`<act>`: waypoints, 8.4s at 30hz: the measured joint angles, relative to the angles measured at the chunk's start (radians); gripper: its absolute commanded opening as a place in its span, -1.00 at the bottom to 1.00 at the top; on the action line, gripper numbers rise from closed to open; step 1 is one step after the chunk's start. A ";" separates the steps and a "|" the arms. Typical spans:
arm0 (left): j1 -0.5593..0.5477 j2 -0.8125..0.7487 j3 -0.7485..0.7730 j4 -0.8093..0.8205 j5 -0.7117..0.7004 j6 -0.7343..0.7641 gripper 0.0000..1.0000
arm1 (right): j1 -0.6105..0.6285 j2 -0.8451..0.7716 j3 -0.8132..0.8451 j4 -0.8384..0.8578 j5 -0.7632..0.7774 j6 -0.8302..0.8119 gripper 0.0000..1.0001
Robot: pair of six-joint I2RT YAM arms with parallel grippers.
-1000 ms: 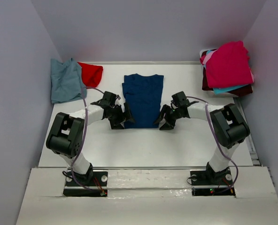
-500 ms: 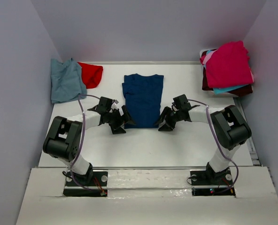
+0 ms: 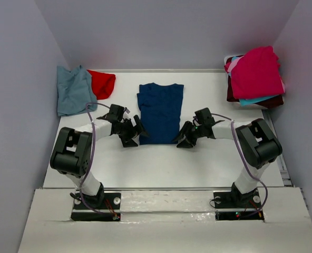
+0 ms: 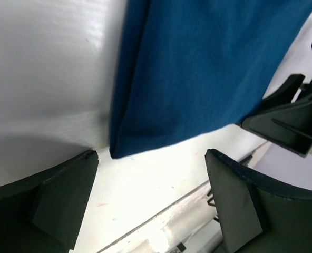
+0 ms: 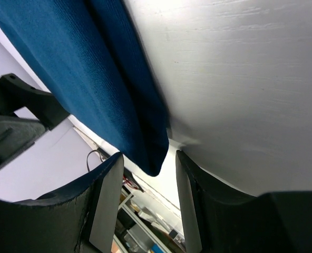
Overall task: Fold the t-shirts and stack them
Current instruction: Fold the tshirt
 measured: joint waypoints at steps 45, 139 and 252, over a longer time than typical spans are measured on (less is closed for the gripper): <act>0.032 0.071 -0.017 0.077 0.187 0.060 0.83 | 0.000 0.033 0.056 -0.018 0.028 -0.026 -0.18; 0.018 0.155 0.093 -0.060 0.071 0.178 -0.89 | 0.002 0.011 0.127 -0.205 0.101 -0.191 -0.86; -0.129 0.198 0.639 -0.349 -0.406 0.202 -0.89 | 0.117 0.066 0.665 -0.542 0.622 -0.362 -0.86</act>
